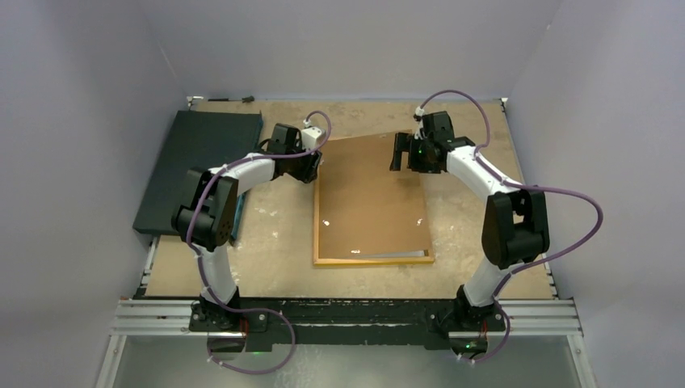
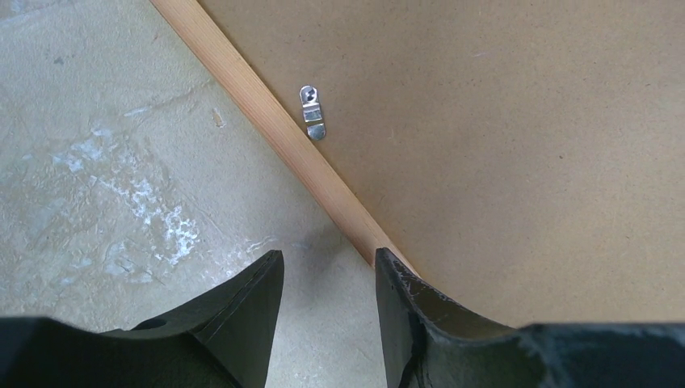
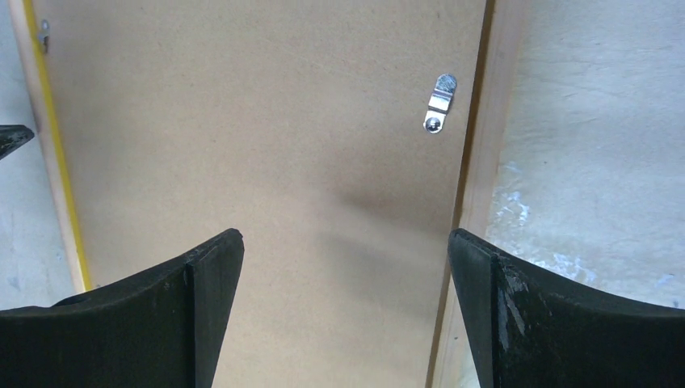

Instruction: Put the photo into the frame

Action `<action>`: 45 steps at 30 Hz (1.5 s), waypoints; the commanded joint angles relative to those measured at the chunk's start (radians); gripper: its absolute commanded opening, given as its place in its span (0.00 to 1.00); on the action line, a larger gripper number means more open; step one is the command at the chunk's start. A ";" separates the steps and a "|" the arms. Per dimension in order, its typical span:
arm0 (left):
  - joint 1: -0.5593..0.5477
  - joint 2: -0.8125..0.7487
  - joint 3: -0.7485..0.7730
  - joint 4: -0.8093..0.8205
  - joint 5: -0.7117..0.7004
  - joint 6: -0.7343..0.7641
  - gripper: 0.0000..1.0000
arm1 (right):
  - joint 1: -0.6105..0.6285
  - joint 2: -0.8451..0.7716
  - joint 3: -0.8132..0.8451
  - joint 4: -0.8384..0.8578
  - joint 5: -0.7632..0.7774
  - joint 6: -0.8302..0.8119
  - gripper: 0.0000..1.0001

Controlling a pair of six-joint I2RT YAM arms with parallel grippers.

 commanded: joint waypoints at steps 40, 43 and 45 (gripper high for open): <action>0.128 -0.070 0.354 -0.385 -0.064 0.016 0.63 | 0.094 -0.097 0.002 0.412 0.034 0.361 0.95; 0.130 -0.047 0.300 -0.358 0.034 -0.031 0.63 | 0.117 -0.052 0.025 0.427 0.036 0.336 0.93; 0.119 -0.035 0.245 -0.277 0.085 -0.085 0.60 | 0.154 -0.022 0.021 0.467 0.018 0.333 0.88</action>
